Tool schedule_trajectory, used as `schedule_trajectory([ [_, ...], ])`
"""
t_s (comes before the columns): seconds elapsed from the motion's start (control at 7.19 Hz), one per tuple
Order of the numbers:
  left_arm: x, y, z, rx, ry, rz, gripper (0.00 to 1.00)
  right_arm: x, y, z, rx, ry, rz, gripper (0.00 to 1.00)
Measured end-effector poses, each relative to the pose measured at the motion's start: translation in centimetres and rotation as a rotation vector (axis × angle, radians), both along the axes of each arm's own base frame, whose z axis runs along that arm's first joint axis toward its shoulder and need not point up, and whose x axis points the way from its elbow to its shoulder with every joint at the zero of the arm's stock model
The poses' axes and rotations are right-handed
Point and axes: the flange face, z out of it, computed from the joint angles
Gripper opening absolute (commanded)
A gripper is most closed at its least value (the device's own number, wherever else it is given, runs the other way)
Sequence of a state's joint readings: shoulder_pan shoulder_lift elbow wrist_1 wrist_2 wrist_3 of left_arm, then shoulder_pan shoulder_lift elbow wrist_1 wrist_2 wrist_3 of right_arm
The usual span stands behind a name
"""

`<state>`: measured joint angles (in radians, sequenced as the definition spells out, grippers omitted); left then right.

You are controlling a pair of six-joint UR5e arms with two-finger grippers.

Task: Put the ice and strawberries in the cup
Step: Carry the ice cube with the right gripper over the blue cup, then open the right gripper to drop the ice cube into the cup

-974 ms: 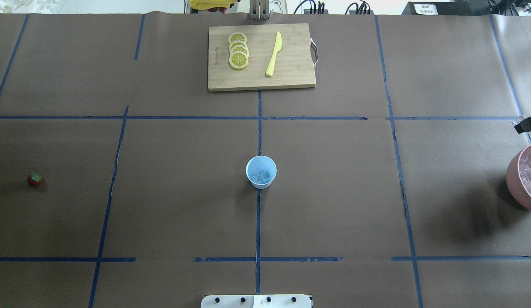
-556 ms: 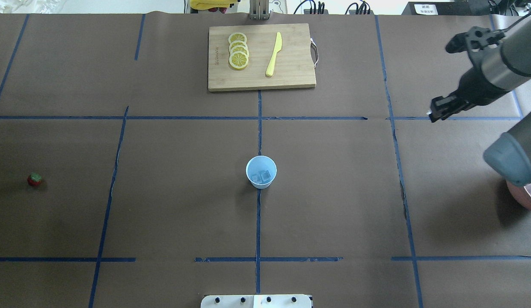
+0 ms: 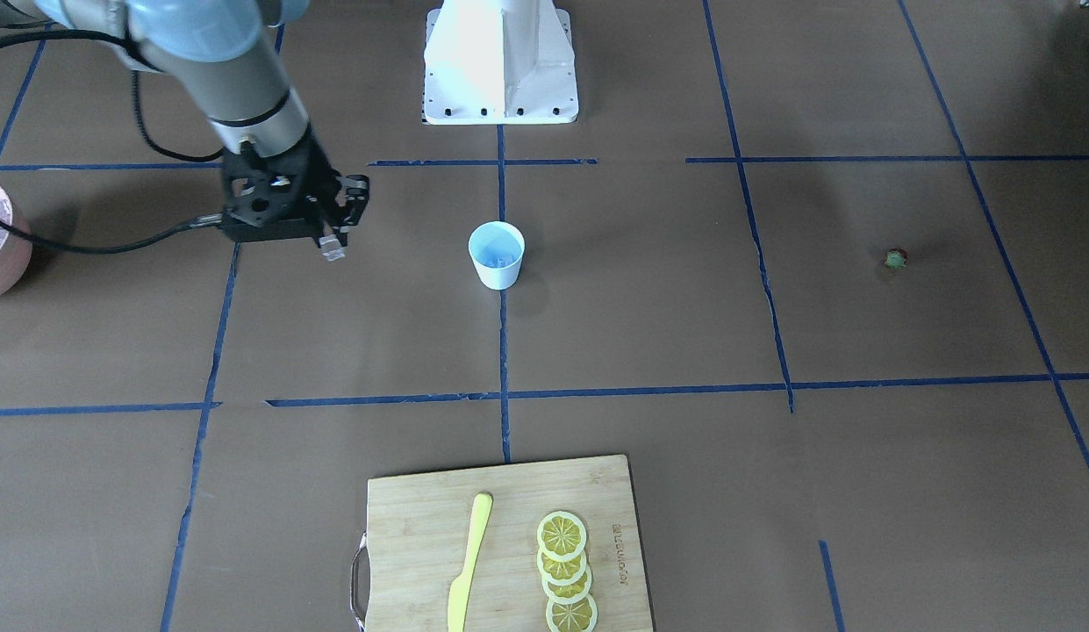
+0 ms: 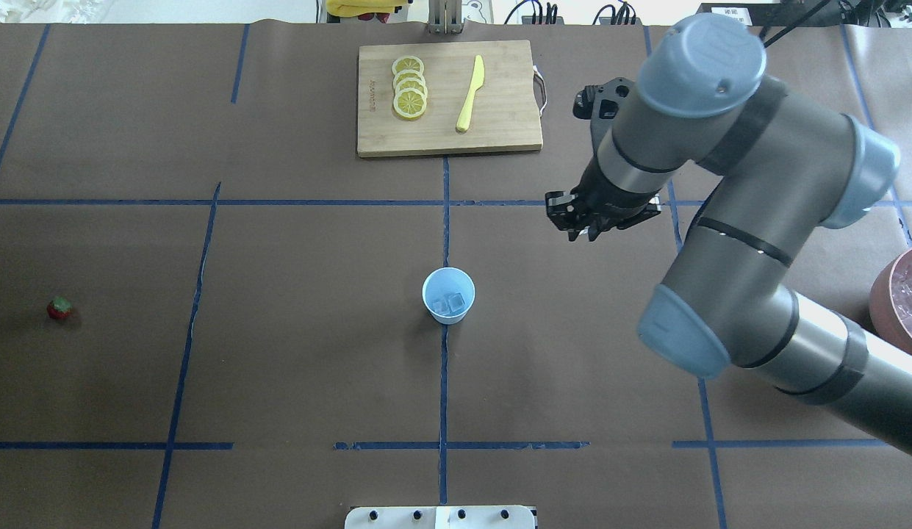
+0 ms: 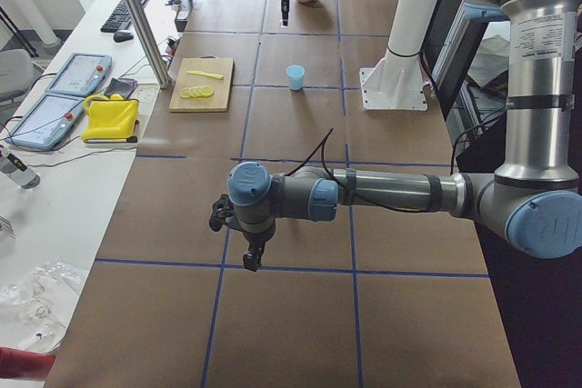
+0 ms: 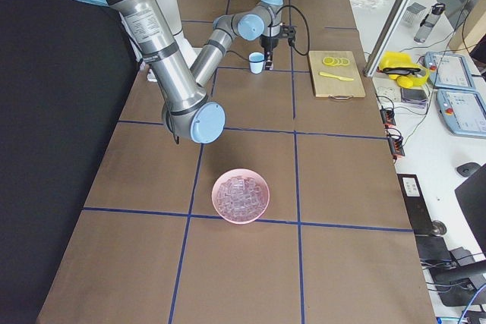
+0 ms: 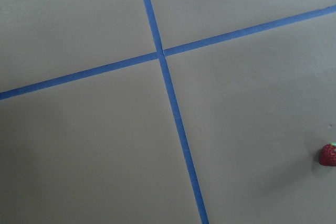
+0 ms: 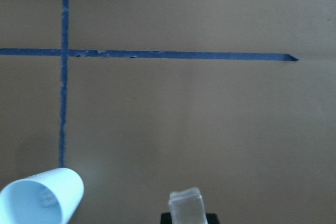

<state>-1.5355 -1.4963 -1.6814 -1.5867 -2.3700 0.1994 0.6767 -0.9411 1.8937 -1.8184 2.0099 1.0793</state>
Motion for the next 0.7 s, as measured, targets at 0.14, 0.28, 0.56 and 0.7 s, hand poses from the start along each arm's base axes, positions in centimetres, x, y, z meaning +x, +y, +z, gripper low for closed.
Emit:
schedule_trajectory([
  [0.14,0.0,0.0,0.0,-0.001,0.0,0.0,1.0,-4.5,0.8,-2.2,-0.023,0.016,0.039,0.0],
  [0.28,0.0,0.0,0.0,-0.002,0.0,0.0,1.0,-8.2,1.6,-3.7,-0.034,0.036,0.069,0.0],
  [0.56,0.0,0.0,0.0,-0.003,0.0,-0.001,1.0,-12.3,3.2,-5.4,-0.05,0.052,0.09,0.01],
  [0.7,0.0,0.0,0.0,-0.003,0.0,-0.001,1.0,-13.5,4.0,-5.8,-0.052,0.056,0.093,0.02],
])
